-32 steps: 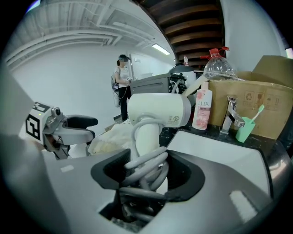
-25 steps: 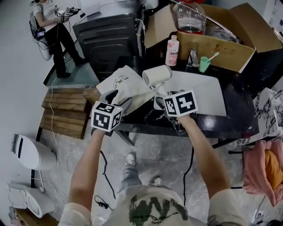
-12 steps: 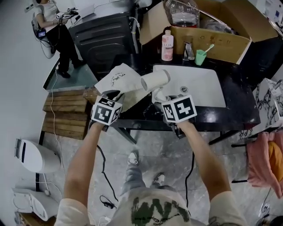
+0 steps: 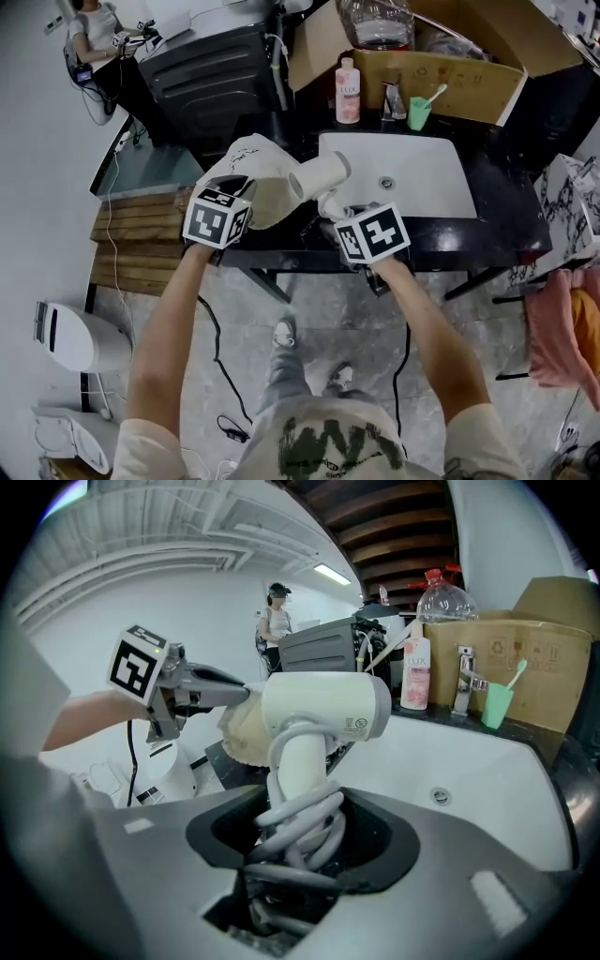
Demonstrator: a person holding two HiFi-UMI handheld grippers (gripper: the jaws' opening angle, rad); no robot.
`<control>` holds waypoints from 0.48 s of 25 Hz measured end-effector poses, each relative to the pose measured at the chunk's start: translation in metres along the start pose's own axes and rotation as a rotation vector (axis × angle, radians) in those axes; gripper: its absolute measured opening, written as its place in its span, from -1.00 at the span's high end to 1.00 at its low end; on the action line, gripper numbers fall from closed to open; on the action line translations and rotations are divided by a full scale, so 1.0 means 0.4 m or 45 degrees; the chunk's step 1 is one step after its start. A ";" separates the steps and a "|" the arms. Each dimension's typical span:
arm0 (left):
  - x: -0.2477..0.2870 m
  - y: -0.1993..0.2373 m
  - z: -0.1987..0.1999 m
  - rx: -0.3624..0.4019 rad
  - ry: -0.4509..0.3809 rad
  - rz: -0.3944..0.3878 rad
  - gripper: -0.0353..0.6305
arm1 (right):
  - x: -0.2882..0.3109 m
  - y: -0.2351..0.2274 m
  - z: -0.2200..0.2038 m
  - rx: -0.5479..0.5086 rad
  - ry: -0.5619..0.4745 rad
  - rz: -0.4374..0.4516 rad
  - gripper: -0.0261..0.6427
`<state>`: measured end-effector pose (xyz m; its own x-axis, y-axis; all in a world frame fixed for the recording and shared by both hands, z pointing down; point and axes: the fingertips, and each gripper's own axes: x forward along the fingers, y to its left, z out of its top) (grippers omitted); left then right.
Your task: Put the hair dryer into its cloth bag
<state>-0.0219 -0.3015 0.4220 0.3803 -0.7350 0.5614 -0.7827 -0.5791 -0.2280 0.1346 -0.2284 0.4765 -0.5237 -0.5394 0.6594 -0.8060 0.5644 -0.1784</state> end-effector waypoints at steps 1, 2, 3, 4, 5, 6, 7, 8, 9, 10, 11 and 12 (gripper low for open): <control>-0.001 0.002 0.008 0.001 -0.004 0.001 0.73 | 0.001 0.003 -0.004 -0.004 0.006 0.004 0.22; 0.000 0.004 0.016 0.003 -0.008 0.000 0.73 | 0.002 0.007 -0.007 -0.007 0.012 0.009 0.22; 0.001 0.006 0.024 0.001 -0.012 -0.002 0.73 | 0.004 0.010 -0.009 -0.010 0.017 0.015 0.22; 0.003 0.009 0.032 -0.006 -0.017 -0.005 0.73 | 0.006 0.013 -0.012 -0.013 0.023 0.020 0.22; 0.004 0.012 0.040 -0.016 -0.023 -0.009 0.73 | 0.008 0.017 -0.014 -0.017 0.030 0.026 0.22; 0.005 0.015 0.048 -0.022 -0.027 -0.011 0.73 | 0.010 0.021 -0.017 -0.023 0.039 0.033 0.22; 0.005 0.017 0.055 -0.022 -0.029 -0.012 0.73 | 0.012 0.026 -0.020 -0.030 0.048 0.038 0.22; 0.005 0.020 0.061 -0.019 -0.029 -0.012 0.73 | 0.013 0.031 -0.024 -0.038 0.058 0.044 0.22; 0.005 0.022 0.067 -0.018 -0.030 -0.011 0.73 | 0.015 0.036 -0.028 -0.047 0.067 0.049 0.22; 0.005 0.025 0.073 -0.024 -0.034 -0.012 0.73 | 0.016 0.041 -0.032 -0.054 0.077 0.055 0.22; 0.004 0.028 0.078 -0.040 -0.040 -0.013 0.73 | 0.018 0.047 -0.036 -0.058 0.085 0.065 0.22; 0.004 0.030 0.084 -0.059 -0.048 -0.014 0.73 | 0.019 0.053 -0.041 -0.058 0.093 0.078 0.22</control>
<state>-0.0142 -0.3213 0.3936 0.4063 -0.7419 0.5334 -0.7999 -0.5710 -0.1848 0.1181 -0.2103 0.4900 -0.5486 -0.4567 0.7003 -0.7588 0.6238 -0.1876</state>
